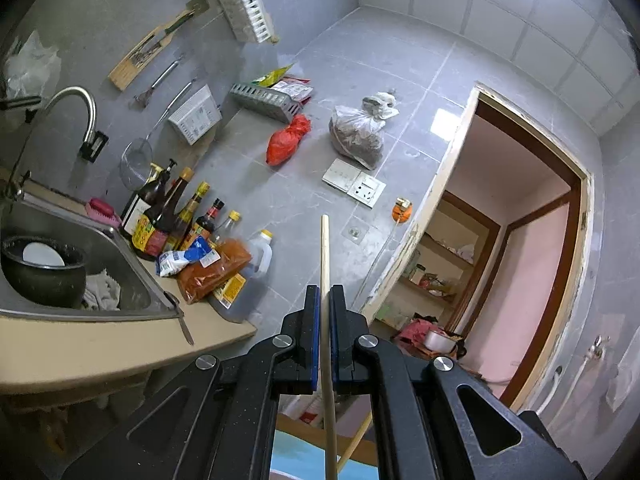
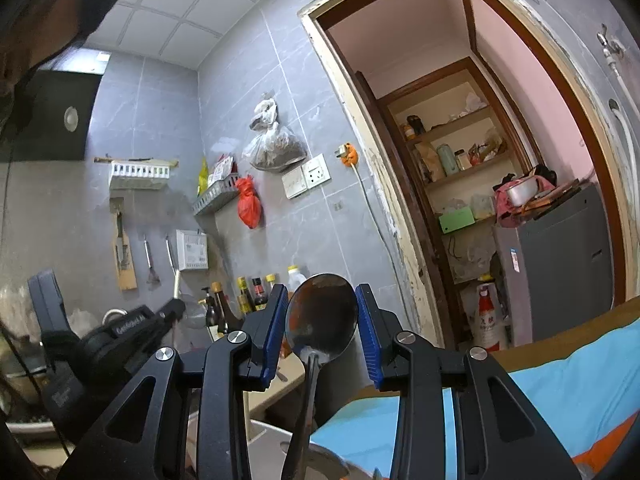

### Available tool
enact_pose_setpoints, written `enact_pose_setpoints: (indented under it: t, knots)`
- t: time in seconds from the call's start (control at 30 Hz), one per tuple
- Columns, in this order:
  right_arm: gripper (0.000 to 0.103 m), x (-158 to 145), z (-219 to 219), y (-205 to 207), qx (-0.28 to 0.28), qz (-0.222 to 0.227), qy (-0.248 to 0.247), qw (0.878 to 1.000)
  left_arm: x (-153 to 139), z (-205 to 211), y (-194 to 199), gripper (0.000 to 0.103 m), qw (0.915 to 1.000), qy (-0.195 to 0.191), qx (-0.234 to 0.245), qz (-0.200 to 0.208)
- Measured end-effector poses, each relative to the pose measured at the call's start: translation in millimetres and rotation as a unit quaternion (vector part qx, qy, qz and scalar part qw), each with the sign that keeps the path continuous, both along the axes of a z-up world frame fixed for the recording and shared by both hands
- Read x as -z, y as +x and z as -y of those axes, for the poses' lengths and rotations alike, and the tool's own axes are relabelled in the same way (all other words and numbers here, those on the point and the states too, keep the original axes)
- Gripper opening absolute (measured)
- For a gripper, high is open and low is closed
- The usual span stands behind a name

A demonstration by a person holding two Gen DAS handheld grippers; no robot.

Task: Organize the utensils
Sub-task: 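Open the left tool to drop the chopstick in while the right tool lowers the spoon into the holder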

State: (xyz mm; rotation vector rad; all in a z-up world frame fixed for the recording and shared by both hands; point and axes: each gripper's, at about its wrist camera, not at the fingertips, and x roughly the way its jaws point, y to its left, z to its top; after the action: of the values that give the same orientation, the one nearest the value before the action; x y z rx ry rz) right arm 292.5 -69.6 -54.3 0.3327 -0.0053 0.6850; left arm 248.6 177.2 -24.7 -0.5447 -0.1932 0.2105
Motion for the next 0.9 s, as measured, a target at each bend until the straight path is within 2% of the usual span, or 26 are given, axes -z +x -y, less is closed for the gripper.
enact_pose_setpoints:
  t: [0.1, 0.3, 0.5, 0.6, 0.7, 0.9]
  knots:
    - [0.032, 4, -1, 0, -0.002, -0.001, -0.005, 1.000, 5, 2, 0, 0.002, 0.9999, 0.005, -0.003, -0.010]
    - [0.032, 9, -3, 0, -0.007, -0.003, -0.011, 1.000, 19, 1, 1, 0.002, 0.9996, -0.016, -0.012, -0.022]
    - [0.032, 15, -7, -3, -0.008, -0.002, -0.031, 0.999, 27, 7, -2, 0.002, 0.9990, 0.002, -0.016, -0.041]
    - [0.032, 17, -8, -7, -0.010, 0.003, -0.055, 0.998, 32, 13, -3, 0.002, 0.9977, 0.024, 0.000, -0.064]
    - [0.032, 18, -9, -11, -0.013, 0.003, -0.080, 0.997, 35, 24, -3, 0.002, 0.9934, 0.062, 0.021, -0.094]
    - [0.033, 18, -10, -17, -0.022, -0.010, -0.107, 0.994, 38, 33, -1, 0.003, 0.9830, 0.084, 0.080, -0.143]
